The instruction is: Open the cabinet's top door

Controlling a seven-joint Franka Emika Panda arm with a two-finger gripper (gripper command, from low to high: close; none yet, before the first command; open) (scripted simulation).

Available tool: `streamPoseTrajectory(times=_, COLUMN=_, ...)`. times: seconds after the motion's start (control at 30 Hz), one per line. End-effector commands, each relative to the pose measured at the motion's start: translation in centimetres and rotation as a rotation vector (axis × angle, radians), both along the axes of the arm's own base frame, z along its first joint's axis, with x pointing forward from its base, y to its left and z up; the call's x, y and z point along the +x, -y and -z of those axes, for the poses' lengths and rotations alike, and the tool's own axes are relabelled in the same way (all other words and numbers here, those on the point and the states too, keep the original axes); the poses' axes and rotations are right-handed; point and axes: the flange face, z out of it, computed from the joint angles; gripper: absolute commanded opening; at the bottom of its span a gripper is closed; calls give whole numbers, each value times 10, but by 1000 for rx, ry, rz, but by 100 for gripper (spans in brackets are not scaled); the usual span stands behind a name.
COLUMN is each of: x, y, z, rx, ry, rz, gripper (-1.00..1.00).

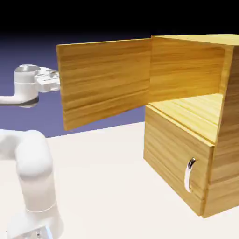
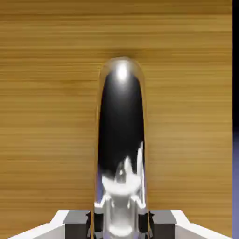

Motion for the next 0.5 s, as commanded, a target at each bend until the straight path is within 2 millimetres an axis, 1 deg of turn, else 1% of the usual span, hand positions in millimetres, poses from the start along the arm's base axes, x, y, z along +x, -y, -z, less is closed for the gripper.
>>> streamPoseTrajectory(times=0.0, x=0, y=-9, z=0, rx=0, ry=0, rz=21, gripper=-100)
streamPoseTrajectory(times=0.27, x=8, y=-76, z=0, rx=0, ry=0, rz=172, gripper=-100)
streamPoseTrajectory(times=0.43, x=17, y=-112, z=0, rx=0, ry=0, rz=256, gripper=-100)
streamPoseTrajectory(times=0.47, x=19, y=-116, z=0, rx=0, ry=0, rz=266, gripper=-100)
